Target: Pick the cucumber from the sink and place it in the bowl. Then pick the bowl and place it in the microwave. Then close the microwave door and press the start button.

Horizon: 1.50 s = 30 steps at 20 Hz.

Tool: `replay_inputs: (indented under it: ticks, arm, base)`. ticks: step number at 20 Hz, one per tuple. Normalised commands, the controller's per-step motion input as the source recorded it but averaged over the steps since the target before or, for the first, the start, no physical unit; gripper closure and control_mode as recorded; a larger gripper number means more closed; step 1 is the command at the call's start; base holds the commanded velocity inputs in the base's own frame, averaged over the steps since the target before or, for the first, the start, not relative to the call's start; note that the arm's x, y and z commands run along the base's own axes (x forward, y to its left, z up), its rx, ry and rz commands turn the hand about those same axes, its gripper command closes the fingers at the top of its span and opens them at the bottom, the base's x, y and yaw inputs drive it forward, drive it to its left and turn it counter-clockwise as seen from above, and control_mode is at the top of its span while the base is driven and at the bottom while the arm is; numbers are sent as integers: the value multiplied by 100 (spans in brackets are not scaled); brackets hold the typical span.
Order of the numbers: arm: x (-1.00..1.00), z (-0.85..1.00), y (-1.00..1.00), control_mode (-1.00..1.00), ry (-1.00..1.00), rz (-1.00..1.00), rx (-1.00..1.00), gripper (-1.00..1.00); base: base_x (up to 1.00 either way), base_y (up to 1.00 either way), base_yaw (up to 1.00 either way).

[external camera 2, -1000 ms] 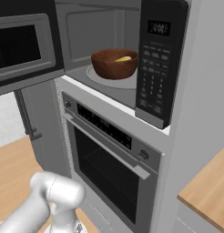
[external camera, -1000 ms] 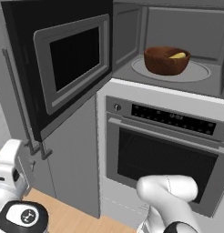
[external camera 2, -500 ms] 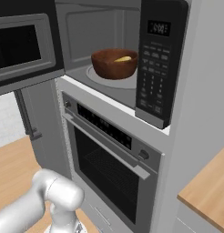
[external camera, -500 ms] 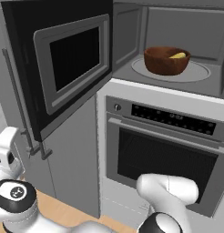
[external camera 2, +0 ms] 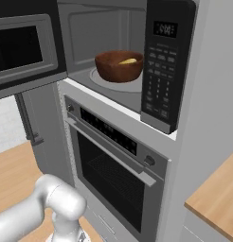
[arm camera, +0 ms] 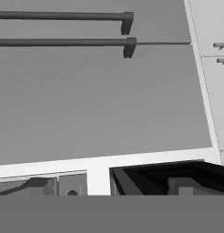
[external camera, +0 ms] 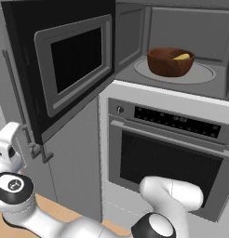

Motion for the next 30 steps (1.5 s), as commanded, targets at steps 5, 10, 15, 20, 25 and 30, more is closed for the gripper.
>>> replay_inputs:
  ticks: [5,10,15,20,25,30]
  arm:
    - [0,25,-39,-100,-9,-8,2,-100]
    - [0,47,-55,-100,-17,-3,6,-100]
    - [-19,47,-61,-100,-21,0,8,-100]
    - [-46,40,-73,-100,-23,0,14,-100]
    - [-59,33,-86,-100,-22,0,30,-100]
    - [-30,35,-90,-100,-17,0,31,-100]
  base:
    - [0,0,0]
    - [0,0,0]
    - [0,0,0]
    - [0,0,0]
    - [0,0,0]
    - [0,0,0]
